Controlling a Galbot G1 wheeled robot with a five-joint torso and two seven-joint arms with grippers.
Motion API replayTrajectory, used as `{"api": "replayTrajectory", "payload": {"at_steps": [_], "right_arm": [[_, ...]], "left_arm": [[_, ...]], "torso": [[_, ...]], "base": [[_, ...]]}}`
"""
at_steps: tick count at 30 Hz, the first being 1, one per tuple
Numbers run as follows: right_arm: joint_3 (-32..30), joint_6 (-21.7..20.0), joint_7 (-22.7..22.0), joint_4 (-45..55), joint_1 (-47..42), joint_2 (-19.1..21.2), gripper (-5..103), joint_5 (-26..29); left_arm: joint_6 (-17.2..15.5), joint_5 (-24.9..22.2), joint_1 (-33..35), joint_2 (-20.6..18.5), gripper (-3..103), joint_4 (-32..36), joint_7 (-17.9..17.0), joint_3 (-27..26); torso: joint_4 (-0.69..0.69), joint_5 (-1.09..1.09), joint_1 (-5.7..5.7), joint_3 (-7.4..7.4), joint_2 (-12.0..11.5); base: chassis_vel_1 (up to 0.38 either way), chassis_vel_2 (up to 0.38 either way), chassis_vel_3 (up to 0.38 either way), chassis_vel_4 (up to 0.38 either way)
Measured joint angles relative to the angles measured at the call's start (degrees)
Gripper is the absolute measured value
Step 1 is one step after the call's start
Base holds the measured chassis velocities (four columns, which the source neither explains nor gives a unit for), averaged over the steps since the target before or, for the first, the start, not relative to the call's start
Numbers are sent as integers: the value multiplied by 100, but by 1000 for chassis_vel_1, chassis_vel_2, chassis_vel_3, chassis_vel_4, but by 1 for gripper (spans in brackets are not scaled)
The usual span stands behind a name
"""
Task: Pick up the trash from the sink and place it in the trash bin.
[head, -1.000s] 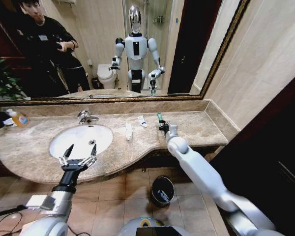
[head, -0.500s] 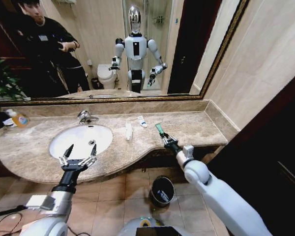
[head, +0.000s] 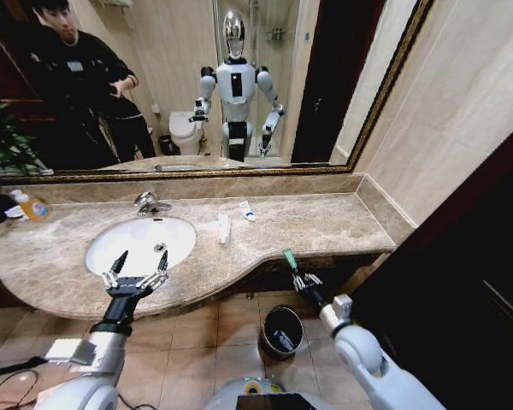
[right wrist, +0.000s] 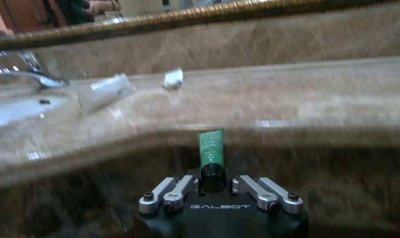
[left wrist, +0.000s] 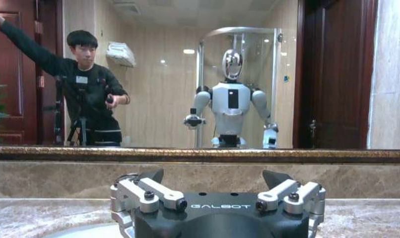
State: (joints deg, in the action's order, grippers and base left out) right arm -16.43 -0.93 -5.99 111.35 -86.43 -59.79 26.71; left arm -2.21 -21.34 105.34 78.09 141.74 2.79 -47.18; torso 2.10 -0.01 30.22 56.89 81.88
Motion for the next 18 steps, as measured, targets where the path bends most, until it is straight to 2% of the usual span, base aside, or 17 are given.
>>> {"api": "replayTrajectory", "payload": {"at_steps": [8,12,13,16,18], "right_arm": [[300,131,28,-1226,320,-346,21,-256],[441,256,71,-2380,748,-633,21,-616],[441,256,71,-2380,748,-633,21,-616],[479,400,70,-2949,936,-761,21,-723],[511,646,68,-3558,1119,-901,21,-885]], "left_arm": [[0,0,0,0,100,0,0,0],[0,0,0,0,100,0,0,0],[0,0,0,0,100,0,0,0],[0,0,0,0,100,0,0,0],[0,0,0,0,100,0,0,0]], "torso": [[1,1,0,1,0],[1,1,1,1,0],[1,1,1,1,0],[1,1,1,1,0],[1,1,1,1,0]], "base": [[0,0,0,0],[0,0,0,0],[0,0,0,0],[0,0,0,0],[0,0,0,0]]}}
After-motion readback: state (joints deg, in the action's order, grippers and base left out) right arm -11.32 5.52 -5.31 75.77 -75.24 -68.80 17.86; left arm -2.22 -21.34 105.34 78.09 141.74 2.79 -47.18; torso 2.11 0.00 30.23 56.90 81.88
